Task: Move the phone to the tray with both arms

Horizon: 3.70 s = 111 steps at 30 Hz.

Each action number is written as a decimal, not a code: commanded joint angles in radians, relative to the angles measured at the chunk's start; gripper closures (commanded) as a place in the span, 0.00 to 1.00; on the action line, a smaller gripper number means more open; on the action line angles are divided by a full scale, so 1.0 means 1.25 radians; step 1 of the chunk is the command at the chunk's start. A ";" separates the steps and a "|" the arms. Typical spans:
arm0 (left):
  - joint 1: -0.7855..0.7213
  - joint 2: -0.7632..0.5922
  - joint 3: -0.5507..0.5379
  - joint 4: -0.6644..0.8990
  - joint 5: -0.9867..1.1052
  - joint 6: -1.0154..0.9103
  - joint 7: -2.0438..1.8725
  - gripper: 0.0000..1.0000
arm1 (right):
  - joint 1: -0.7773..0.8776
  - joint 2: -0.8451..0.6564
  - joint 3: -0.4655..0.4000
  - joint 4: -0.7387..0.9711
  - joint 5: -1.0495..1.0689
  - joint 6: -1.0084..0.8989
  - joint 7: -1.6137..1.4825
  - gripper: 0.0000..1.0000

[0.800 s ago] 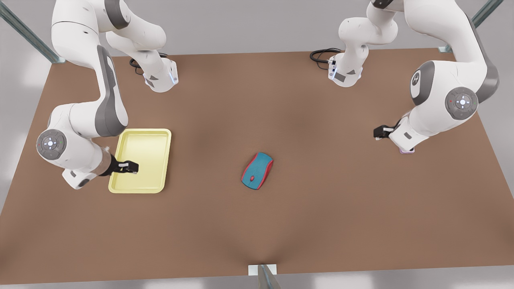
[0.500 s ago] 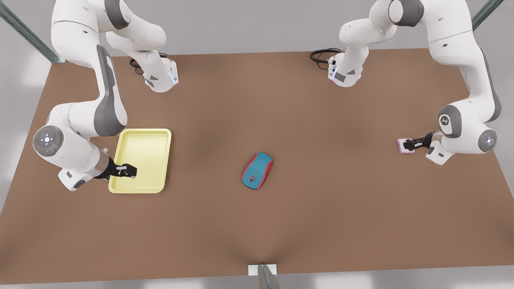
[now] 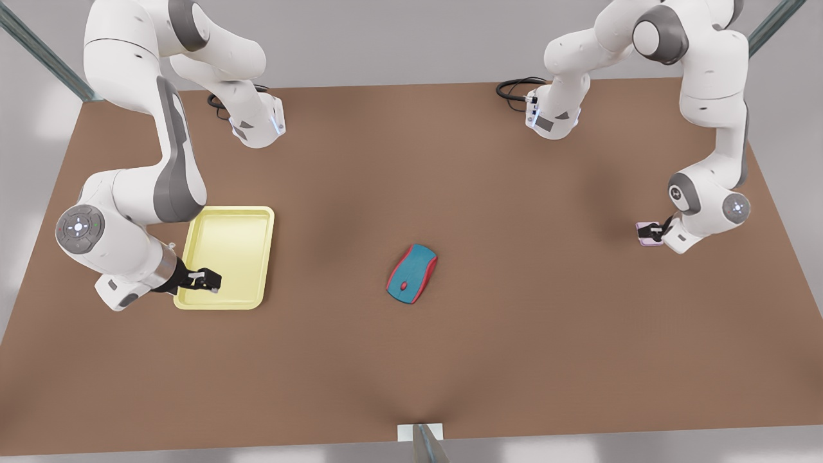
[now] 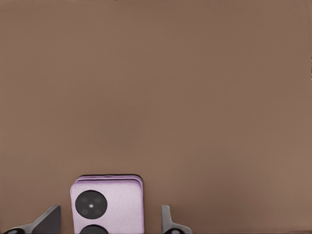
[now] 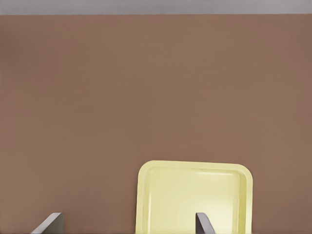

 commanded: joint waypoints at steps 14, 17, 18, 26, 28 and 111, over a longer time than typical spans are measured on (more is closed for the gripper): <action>0.022 0.046 -0.001 -0.002 -0.013 0.080 0.138 0.25 | 0.000 -0.001 0.000 -0.001 -0.003 0.003 0.001 0.00; 0.022 0.046 -0.001 -0.001 -0.013 0.074 0.125 0.22 | 0.000 -0.001 0.000 -0.001 -0.003 0.003 0.001 0.00; 0.022 0.046 -0.001 -0.002 -0.013 0.073 0.120 0.21 | 0.000 -0.001 0.000 -0.001 -0.003 0.003 0.001 0.00; 0.022 0.056 -0.002 0.001 -0.013 0.070 0.047 0.24 | 0.000 -0.001 0.000 -0.001 0.000 0.003 0.007 0.00; 0.020 0.046 -0.003 0.001 -0.013 0.058 0.025 0.25 | 0.000 0.000 0.000 -0.002 0.000 0.003 0.006 0.00; -0.308 -0.121 -0.223 0.682 -0.026 -0.969 -0.335 0.00 | 0.238 0.084 0.234 -0.639 -0.006 0.686 0.546 0.00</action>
